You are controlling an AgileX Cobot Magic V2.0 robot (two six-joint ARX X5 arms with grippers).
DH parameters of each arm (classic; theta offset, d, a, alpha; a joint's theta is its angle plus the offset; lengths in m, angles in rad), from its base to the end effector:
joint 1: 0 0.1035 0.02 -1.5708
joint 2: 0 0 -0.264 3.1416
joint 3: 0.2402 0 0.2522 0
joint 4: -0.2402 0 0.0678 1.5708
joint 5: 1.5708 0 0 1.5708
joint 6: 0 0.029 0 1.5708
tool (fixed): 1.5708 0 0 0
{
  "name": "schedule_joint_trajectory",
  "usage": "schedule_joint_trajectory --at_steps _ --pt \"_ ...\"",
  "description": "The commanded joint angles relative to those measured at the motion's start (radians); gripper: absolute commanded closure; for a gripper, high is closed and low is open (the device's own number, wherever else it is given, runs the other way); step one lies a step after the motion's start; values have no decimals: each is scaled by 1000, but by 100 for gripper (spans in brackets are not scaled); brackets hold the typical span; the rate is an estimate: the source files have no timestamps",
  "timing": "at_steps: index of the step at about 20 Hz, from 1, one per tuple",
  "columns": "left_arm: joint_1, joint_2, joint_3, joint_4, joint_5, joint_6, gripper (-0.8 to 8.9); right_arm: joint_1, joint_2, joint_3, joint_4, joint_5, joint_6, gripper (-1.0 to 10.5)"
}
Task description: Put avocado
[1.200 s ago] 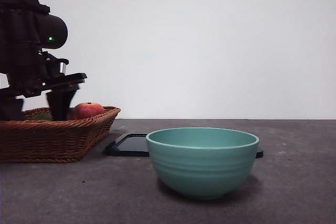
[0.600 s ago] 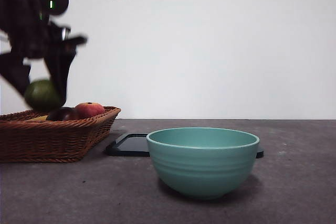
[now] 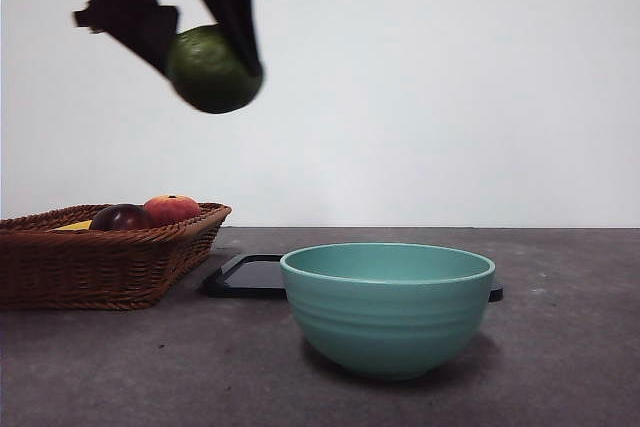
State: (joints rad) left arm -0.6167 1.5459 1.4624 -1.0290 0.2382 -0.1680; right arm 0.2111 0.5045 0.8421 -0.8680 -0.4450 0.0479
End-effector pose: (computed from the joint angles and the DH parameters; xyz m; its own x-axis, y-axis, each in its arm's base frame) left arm 0.2449 -0.1820 0.3207 0.2143 -0.4411 -0.8715 0.5157 0.8088 -0.2826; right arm 0.0768 0.0292 0.3213 0.6711 0.5840 -0.4566 -0.5279 0.8089 0.2588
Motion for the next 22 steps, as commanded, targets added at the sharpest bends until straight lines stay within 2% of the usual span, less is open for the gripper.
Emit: schedule_joint_trajectory --at_steps 1,6,10,22 --pt "-69 35 19 50 3 -3 693 3 3 17 7 0 -10 392" --pt "-203 81 19 149 3 -6 693 3 3 16 7 0 -10 392" --pt "-273 173 19 161 2 -6 693 3 3 17 7 0 -10 392" --pt "-293 419 19 209 -19 -2 693 3 3 17 7 0 -10 392"
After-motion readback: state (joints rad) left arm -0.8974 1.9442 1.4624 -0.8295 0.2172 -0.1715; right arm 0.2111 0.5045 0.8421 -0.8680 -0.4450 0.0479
